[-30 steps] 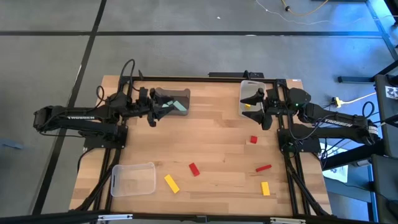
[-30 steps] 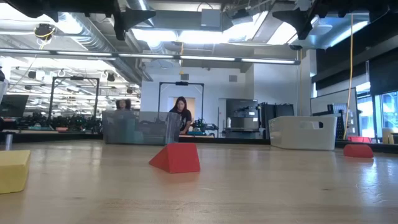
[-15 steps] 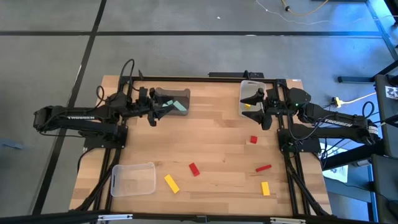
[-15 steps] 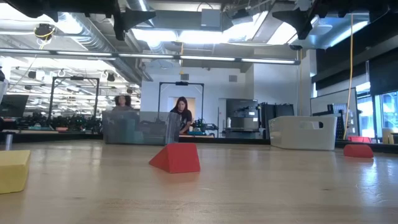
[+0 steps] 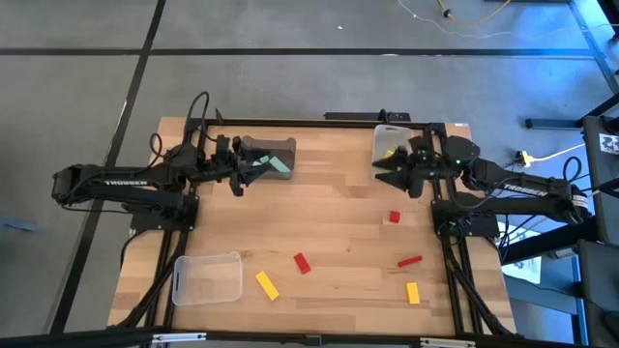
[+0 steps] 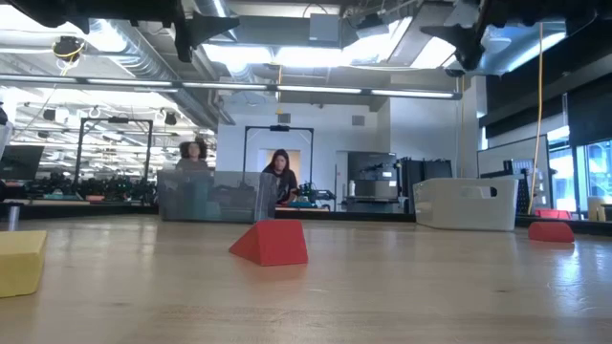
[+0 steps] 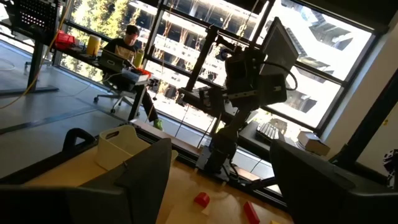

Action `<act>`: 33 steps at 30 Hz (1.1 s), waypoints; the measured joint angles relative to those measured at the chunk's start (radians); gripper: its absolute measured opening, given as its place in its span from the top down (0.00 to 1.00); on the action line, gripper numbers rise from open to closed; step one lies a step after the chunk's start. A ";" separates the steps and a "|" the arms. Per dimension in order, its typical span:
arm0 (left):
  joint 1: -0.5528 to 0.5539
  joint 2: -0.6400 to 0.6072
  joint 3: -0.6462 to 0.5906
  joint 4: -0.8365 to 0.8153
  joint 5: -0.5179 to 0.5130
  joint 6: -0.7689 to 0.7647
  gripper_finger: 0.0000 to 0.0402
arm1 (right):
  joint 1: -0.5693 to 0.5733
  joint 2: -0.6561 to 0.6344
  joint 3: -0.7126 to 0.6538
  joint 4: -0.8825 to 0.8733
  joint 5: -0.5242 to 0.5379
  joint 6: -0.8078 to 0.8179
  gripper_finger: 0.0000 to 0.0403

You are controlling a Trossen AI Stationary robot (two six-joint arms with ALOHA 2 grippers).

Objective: Sort & place blocks by color
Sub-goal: Put the right yellow block into the gray bin

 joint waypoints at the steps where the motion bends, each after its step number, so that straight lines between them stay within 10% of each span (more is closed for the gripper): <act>1: 0.000 0.000 0.000 0.000 0.000 0.000 0.34 | 0.003 0.009 0.012 -0.038 -0.029 0.051 0.20; 12: 0.000 0.000 0.000 0.000 0.000 0.000 0.34 | 0.381 0.181 0.176 -0.712 -0.206 0.646 0.20; 23: 0.000 0.000 0.000 0.000 0.000 0.000 0.34 | 0.867 0.421 0.176 -0.795 -0.123 1.326 0.20; 33: 0.032 0.000 0.000 0.000 0.001 0.000 0.34 | 0.974 0.651 0.129 -0.704 -0.052 1.530 0.20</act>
